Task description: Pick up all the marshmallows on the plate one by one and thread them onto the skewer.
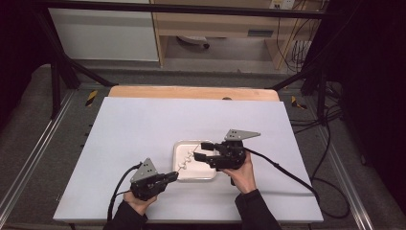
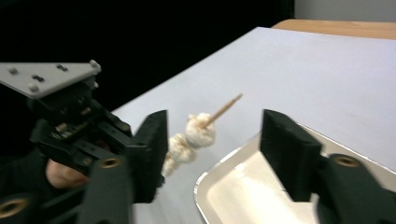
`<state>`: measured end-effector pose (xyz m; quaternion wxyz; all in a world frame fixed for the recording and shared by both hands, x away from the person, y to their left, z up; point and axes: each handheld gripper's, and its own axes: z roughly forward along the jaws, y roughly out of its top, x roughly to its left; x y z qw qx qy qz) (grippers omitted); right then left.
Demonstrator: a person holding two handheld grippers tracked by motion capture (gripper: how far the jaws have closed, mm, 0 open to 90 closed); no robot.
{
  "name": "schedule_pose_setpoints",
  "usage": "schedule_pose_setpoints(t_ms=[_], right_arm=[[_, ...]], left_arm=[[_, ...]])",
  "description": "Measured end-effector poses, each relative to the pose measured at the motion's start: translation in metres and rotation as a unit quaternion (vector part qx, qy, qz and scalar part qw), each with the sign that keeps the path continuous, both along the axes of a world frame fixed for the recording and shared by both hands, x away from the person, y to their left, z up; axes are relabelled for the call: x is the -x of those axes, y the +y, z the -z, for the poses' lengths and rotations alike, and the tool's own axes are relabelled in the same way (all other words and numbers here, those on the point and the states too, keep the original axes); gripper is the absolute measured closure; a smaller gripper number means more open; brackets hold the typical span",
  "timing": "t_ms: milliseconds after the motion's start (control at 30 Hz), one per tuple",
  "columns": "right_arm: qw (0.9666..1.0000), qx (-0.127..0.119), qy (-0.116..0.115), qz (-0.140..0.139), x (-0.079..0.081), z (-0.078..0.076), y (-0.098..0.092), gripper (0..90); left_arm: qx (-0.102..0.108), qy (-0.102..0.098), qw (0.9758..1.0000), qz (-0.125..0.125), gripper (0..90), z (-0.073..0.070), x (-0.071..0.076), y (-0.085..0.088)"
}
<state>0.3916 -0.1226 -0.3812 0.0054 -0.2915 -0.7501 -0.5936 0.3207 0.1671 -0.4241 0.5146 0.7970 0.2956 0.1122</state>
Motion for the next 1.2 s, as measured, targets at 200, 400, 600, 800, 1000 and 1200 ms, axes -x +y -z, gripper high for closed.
schedule_pose_setpoints(t_ms=[200,400,600,800,1000,1200], right_arm=[[0.9987,0.047,-0.014,0.015,0.004,0.002,-0.005,22.6],[0.9958,0.082,-0.022,0.035,0.006,0.010,-0.016,11.0],[0.9917,0.116,-0.017,0.052,0.008,0.022,-0.032,5.7],[0.9863,0.150,-0.006,0.068,0.012,0.035,-0.047,1.0],[0.9821,0.169,-0.002,0.083,0.016,0.044,-0.065,0.6],[0.9778,0.184,-0.003,0.101,0.019,0.051,-0.083,0.5]], left_arm=[[-0.002,0.002,1.0000,-0.005,88.4,0.000,-0.001,0.001],[-0.004,0.004,1.0000,-0.008,88.3,0.000,-0.002,0.003],[-0.006,0.008,0.9999,-0.008,88.3,0.001,-0.002,0.003],[-0.008,0.010,0.9999,-0.007,88.3,0.001,-0.003,0.003],[-0.011,0.014,0.9998,-0.007,88.2,0.002,-0.004,0.002],[-0.014,0.014,0.9998,-0.006,88.2,0.002,-0.004,0.002]])
